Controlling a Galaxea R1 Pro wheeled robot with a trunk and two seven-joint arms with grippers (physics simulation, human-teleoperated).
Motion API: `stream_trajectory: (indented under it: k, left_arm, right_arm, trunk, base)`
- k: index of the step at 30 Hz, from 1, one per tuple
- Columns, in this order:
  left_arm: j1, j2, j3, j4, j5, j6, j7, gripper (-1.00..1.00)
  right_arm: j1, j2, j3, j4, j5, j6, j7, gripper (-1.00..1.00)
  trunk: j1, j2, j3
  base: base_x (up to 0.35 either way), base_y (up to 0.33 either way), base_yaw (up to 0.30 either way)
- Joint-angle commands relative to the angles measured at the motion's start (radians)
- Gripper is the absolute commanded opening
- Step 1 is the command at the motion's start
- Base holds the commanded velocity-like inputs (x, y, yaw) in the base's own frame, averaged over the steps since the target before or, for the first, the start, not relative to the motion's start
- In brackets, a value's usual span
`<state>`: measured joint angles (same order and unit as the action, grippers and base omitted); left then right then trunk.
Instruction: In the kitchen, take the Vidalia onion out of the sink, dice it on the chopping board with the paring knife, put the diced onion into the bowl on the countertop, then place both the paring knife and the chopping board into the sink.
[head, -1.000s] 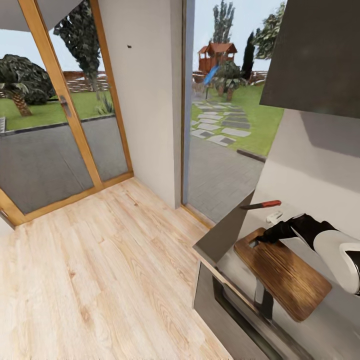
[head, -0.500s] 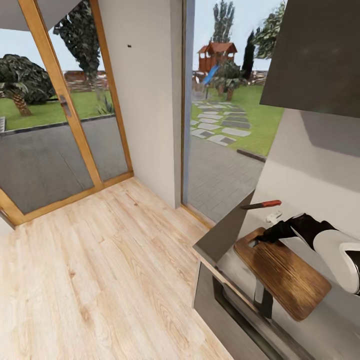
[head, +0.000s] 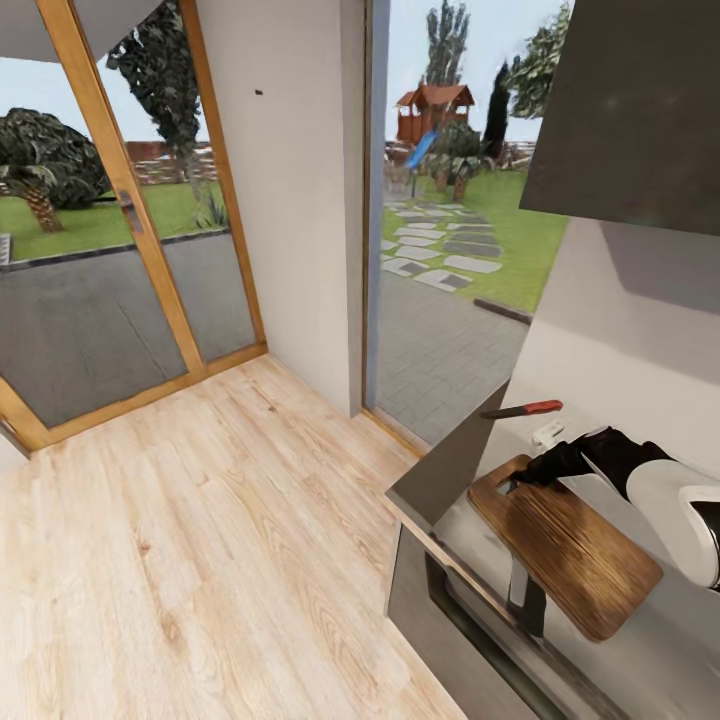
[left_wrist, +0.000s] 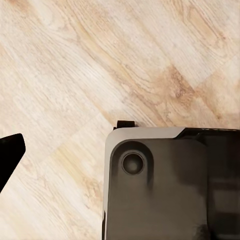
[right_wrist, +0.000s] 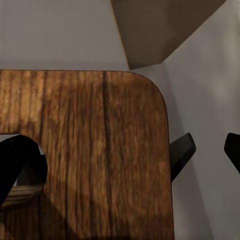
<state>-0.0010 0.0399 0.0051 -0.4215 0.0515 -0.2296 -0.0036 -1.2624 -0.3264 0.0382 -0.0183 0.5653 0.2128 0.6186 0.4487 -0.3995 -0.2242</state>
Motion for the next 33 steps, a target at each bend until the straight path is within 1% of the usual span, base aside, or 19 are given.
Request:
stream_trajectory:
  k: [1, 9, 10, 27, 33]
  left_arm:
    - [0.0, 0.0, -0.001, 0.0, 0.005, -0.002, 0.0, 1.0]
    - [0.0, 0.0, -0.001, 0.0, 0.005, -0.002, -0.001, 1.0]
    - [0.0, 0.0, -0.001, 0.0, 0.005, -0.002, -0.001, 1.0]
    - [0.0, 0.0, -0.001, 0.0, 0.005, -0.002, -0.001, 1.0]
    - [0.0, 0.0, -0.001, 0.0, 0.005, -0.002, -0.001, 1.0]
  right_arm:
    - [0.023, 0.0, 0.02, 0.0, 0.002, 0.003, 0.0, 1.0]
    - [0.023, 0.0, 0.02, 0.0, 0.002, 0.003, 0.0, 1.0]
    - [0.023, 0.0, 0.02, 0.0, 0.002, 0.003, 0.0, -1.0]
    - [0.023, 0.002, 0.019, 0.0, 0.003, 0.006, -0.004, -1.0]
    - [0.023, 0.003, 0.016, -0.002, -0.005, 0.011, -0.003, -1.0]
  trunk:
    - [0.001, 0.0, -0.002]
    - [0.001, 0.0, -0.002]
    - [0.001, 0.0, -0.002]
    - [0.001, 0.0, -0.002]
    - [0.001, 0.0, -0.002]
  base:
    - [0.0, 0.0, 0.0]
    - [0.0, 0.0, 0.0]
    - [0.0, 0.0, 0.0]
    - [0.0, 0.0, 0.0]
    - [0.0, 0.0, 0.0]
